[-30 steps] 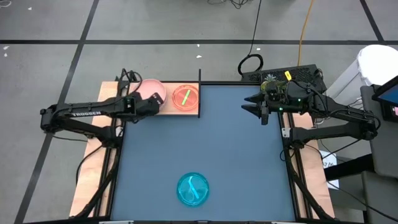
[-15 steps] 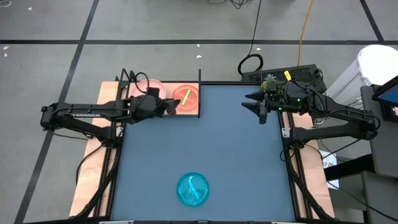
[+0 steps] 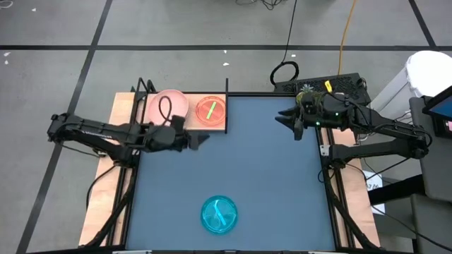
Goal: Place and stack plates onto a shelf
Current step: Stack the blue plate on top of the green plate on the shelf
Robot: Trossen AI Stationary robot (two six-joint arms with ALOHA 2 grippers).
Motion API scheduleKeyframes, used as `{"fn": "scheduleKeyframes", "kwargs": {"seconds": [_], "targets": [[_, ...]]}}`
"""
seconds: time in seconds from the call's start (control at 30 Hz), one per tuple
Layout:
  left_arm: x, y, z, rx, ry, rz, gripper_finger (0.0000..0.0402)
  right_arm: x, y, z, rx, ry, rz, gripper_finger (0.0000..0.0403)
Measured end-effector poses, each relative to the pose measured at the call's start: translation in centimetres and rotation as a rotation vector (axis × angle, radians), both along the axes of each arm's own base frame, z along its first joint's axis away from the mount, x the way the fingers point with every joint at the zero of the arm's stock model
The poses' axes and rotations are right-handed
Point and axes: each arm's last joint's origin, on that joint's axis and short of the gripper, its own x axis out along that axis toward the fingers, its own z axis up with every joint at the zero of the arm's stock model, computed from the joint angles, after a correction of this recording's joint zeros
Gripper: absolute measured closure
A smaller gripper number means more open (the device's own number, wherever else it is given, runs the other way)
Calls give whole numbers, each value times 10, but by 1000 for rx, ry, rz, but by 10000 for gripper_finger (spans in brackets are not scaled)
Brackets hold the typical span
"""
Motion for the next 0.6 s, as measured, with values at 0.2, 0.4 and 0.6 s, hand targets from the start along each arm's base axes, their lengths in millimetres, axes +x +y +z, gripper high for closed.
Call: {"fn": "scheduleKeyframes", "kwargs": {"seconds": [0.2,0.4,0.6], "targets": [[-4,-31,-10,-98,72,-130,158,-1,1,0,106,-24,-12,257],[3,-53,-28,-190,151,-170,158,0,2,0,143,-28,33,257],[12,-68,-42,-330,215,-261,158,0,2,1,69,-22,60,257]]}}
